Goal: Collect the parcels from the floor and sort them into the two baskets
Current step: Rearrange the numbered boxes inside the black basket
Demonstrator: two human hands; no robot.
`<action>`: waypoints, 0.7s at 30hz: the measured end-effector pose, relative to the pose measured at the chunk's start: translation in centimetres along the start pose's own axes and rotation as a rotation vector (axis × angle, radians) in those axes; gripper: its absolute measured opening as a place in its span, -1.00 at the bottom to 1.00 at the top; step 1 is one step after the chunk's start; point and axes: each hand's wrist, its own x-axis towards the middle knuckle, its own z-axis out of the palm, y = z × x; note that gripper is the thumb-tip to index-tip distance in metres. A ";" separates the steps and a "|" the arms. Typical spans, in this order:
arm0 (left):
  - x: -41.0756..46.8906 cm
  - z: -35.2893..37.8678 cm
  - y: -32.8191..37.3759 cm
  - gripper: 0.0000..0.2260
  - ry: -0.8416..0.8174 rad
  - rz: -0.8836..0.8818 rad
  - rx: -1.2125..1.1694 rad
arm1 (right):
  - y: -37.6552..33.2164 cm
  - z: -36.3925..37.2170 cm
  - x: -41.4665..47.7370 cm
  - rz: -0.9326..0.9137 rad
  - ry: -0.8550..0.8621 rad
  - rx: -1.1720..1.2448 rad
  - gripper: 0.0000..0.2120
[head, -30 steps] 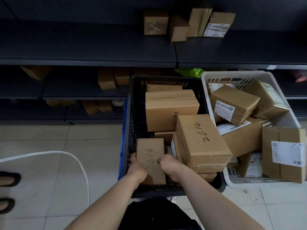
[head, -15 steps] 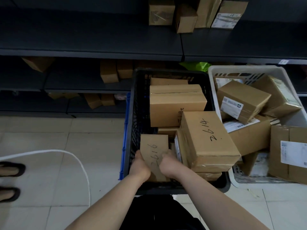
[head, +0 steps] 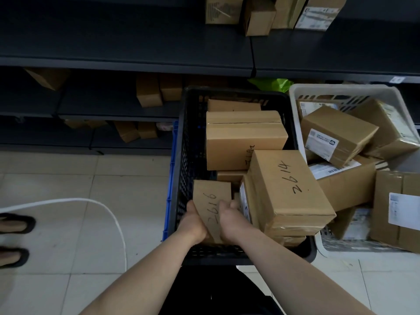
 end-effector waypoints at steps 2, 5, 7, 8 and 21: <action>-0.1 0.1 -0.1 -0.37 -0.010 -0.001 0.007 | -0.3 0.0 0.5 0.007 0.003 -0.080 -0.19; 0.2 -0.2 -0.3 -0.34 -0.012 0.004 -0.007 | -0.7 -0.9 1.2 0.056 -0.065 -0.111 -0.02; 0.1 -0.2 -0.3 -0.39 0.002 0.006 -0.029 | -0.7 -1.1 1.3 0.094 -0.090 -0.081 0.00; 0.0 0.0 -0.5 -0.43 0.014 0.010 -0.022 | -0.5 -0.9 1.2 0.088 -0.067 -0.081 -0.06; 3.0 2.1 -2.3 -0.43 0.032 -0.092 0.021 | 0.5 1.1 3.5 0.100 -0.106 -0.150 -0.23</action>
